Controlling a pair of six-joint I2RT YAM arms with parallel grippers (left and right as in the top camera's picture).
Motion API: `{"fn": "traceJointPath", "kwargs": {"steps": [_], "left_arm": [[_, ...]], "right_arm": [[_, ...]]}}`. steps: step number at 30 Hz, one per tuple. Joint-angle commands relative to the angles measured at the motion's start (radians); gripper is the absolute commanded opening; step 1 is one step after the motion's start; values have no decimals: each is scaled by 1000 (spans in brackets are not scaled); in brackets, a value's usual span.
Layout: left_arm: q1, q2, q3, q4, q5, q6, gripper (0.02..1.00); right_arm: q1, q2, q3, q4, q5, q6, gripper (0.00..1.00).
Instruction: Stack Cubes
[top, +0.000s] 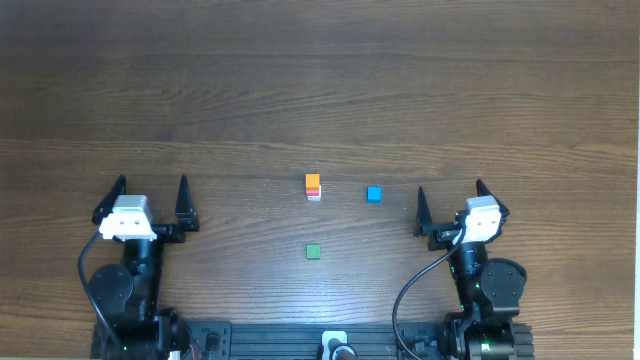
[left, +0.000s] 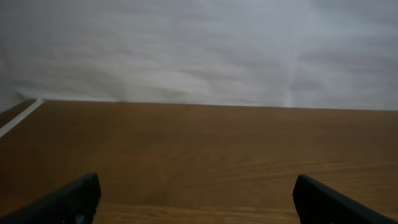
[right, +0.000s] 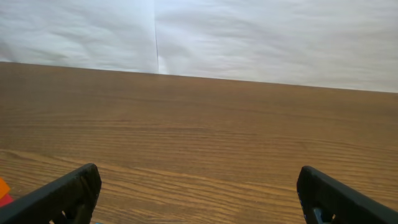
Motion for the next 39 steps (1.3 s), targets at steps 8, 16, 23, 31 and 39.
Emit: {"fn": "traceJointPath", "kwargs": {"steps": [8, 16, 23, 31, 39], "left_arm": [[10, -13, -53, -8, 13, -11, 1000], [-77, -13, -53, -9, 13, -11, 998], [-96, 0, -53, -9, 13, -11, 1000], [-96, 0, -53, -8, 13, -11, 998], [-96, 0, -53, -9, 13, -11, 1000]], "right_arm": [[5, -7, -8, 2, -11, -2, 993], [5, -7, -8, 2, -11, -2, 993], [5, -7, -8, 2, -11, -2, 993], [5, -7, -8, 2, -11, -2, 991], [5, -7, -8, 76, 3, 49, 993]]}}
